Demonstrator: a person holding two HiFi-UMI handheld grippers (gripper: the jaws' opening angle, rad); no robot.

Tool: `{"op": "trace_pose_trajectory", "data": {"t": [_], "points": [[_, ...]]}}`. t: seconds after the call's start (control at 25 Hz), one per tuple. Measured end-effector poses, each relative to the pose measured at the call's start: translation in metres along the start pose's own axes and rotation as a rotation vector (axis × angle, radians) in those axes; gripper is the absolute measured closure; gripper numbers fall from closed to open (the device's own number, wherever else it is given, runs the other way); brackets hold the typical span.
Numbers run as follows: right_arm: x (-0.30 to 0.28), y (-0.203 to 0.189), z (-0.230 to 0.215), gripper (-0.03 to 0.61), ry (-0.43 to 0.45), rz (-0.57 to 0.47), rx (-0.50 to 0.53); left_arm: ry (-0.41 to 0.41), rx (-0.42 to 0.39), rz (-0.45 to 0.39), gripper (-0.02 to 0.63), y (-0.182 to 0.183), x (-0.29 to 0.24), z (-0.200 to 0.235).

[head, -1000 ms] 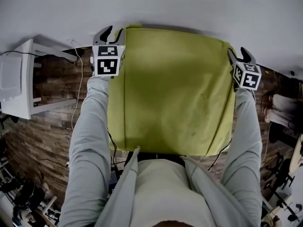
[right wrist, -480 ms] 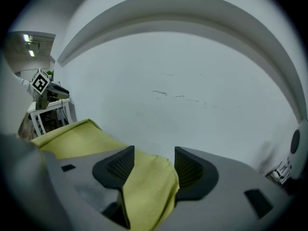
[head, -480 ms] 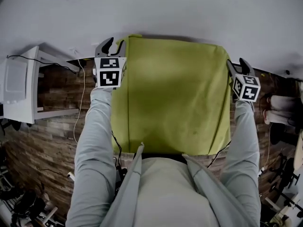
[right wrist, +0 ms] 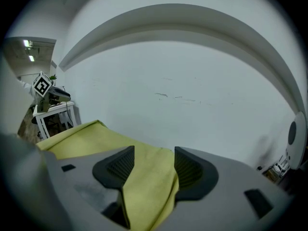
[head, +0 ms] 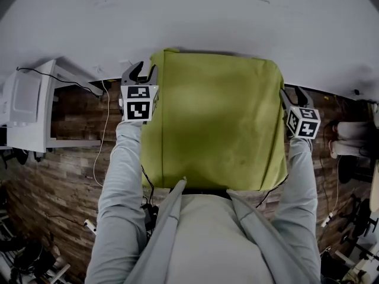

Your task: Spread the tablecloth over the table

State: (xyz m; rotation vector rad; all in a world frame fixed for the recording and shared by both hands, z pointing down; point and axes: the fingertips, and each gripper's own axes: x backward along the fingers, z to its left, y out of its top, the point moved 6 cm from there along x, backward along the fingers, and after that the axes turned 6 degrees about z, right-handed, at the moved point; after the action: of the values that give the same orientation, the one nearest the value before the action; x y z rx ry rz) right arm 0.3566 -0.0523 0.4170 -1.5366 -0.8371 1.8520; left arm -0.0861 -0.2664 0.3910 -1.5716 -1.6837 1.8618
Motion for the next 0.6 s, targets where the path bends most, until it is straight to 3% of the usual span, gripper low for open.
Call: {"op": "trace_pose_trajectory", "data": {"t": [0.32, 0.6], "points": [[0.032, -0.052, 0.019, 0.331, 0.036, 0.047, -0.006, -0.05, 0.027, 0.045, 0.454, -0.038, 0.024, -0.029], [0.071, -0.124, 0.024, 0.331, 0.043, 0.136, -0.067, -0.158, -0.025, 0.082, 0.456, -0.063, 0.035, -0.079]]}}
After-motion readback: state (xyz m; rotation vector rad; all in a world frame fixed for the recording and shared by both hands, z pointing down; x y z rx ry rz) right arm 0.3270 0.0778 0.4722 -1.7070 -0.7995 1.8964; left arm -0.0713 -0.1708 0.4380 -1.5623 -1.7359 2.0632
